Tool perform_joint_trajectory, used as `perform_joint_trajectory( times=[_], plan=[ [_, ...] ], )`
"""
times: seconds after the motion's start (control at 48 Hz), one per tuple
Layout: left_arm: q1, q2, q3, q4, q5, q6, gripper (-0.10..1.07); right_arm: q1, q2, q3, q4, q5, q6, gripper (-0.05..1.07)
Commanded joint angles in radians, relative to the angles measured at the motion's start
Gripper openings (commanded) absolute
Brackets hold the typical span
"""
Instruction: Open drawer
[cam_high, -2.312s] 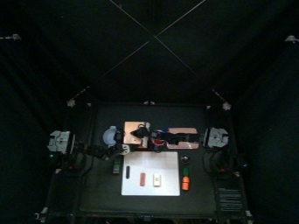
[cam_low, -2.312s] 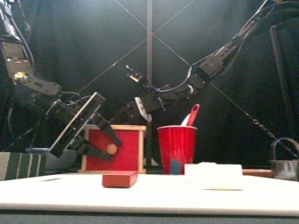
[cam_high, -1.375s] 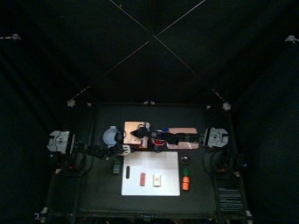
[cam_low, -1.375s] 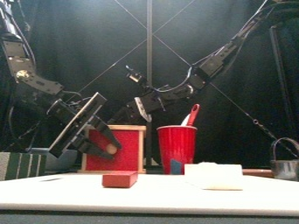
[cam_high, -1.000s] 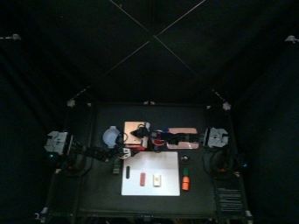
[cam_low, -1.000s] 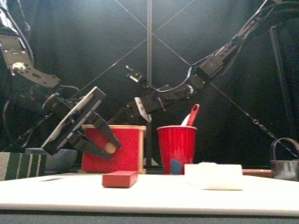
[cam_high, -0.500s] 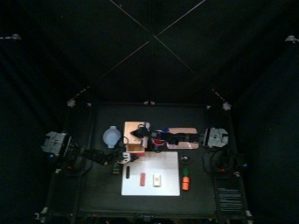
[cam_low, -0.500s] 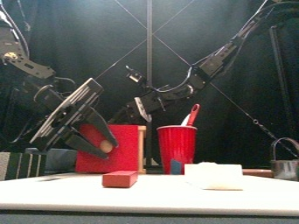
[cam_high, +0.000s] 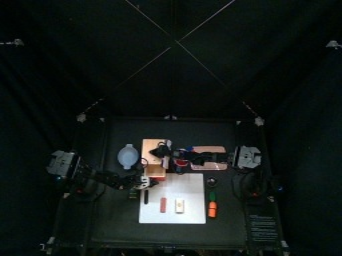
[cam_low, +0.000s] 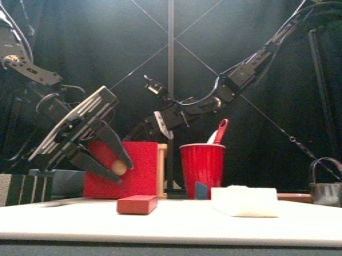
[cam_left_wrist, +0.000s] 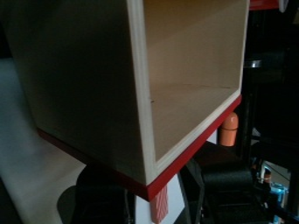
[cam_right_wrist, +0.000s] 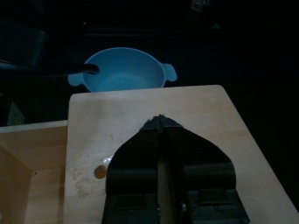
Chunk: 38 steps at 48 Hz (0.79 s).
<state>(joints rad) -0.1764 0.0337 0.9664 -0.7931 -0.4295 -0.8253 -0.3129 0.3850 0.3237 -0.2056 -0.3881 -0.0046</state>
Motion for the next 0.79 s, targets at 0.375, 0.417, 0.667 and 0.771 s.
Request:
perform_joint_trajectory(
  times=[0.375, 0.417, 0.667, 0.771],
  plan=[
    [-0.032, 0.002, -0.046, -0.008, 0.040, 0.003, 0.61, -0.002, 0.002, 0.008, 0.002, 0.018, 0.003, 0.01],
    [-0.034, 0.003, -0.046, -0.008, 0.040, 0.003, 0.61, -0.003, 0.002, 0.008, 0.002, 0.018, 0.003, 0.01],
    [-0.046, 0.028, -0.040, -0.003, -0.023, 0.018, 0.61, -0.002, 0.005, 0.008, 0.002, 0.018, 0.003, 0.01],
    [-0.061, 0.048, -0.038, -0.006, -0.077, 0.025, 0.61, -0.002, 0.005, 0.008, 0.002, 0.018, 0.003, 0.01]
  ],
)
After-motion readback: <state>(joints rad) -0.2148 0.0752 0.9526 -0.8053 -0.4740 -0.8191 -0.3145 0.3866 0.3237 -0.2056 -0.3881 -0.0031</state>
